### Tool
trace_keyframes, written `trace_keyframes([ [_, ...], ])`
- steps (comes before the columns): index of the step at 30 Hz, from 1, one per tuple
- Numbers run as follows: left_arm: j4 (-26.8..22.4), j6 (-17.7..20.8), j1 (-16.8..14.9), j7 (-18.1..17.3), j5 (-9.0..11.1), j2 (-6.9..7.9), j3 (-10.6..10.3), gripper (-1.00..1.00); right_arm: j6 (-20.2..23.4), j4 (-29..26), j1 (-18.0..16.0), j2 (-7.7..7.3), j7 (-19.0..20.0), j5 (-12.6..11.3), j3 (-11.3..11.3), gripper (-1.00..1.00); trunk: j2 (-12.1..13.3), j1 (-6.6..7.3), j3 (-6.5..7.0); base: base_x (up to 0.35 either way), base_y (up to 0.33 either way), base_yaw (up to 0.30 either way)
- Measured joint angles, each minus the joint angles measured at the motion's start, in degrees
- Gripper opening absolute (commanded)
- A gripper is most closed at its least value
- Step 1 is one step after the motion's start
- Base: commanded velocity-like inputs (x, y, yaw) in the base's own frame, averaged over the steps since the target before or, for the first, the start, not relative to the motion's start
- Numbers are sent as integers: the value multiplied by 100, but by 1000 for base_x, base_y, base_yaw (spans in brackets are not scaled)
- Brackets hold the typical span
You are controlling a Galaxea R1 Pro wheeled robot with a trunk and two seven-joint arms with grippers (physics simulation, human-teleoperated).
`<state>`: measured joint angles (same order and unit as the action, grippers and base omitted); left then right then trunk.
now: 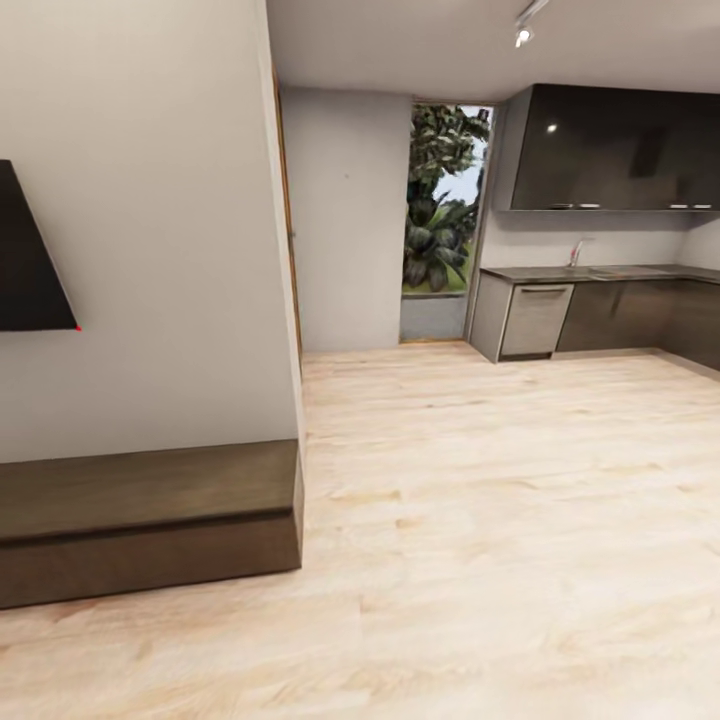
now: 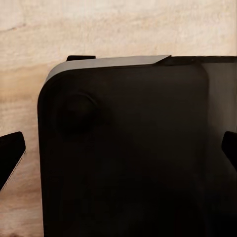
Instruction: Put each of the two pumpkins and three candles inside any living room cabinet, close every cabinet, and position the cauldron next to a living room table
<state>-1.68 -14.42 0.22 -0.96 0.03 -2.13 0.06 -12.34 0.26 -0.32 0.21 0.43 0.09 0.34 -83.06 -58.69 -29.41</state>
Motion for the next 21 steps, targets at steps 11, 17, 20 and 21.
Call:
trace_keyframes([
  [11, 0, 0, 1, 0, 1, -16, -7, 100, -63, -5, 0, 5, 13, -15, -1, 100, 0, 0, 0, 344, 0, 0],
  [17, -1, 0, -4, 0, 2, -16, -15, 100, -54, -13, 0, 5, 13, -19, -5, 100, 0, 0, 0, 343, 34, 0],
  [20, 0, 0, 0, 0, 2, -16, -16, 100, -37, -5, 0, 5, -15, -12, -4, 100, 0, 0, 0, 315, 6, 0],
  [21, 0, 0, 1, 0, 1, -16, -16, 100, -39, -5, 0, 5, -20, -11, -5, 100, 0, 0, 0, 250, 2, 0],
])
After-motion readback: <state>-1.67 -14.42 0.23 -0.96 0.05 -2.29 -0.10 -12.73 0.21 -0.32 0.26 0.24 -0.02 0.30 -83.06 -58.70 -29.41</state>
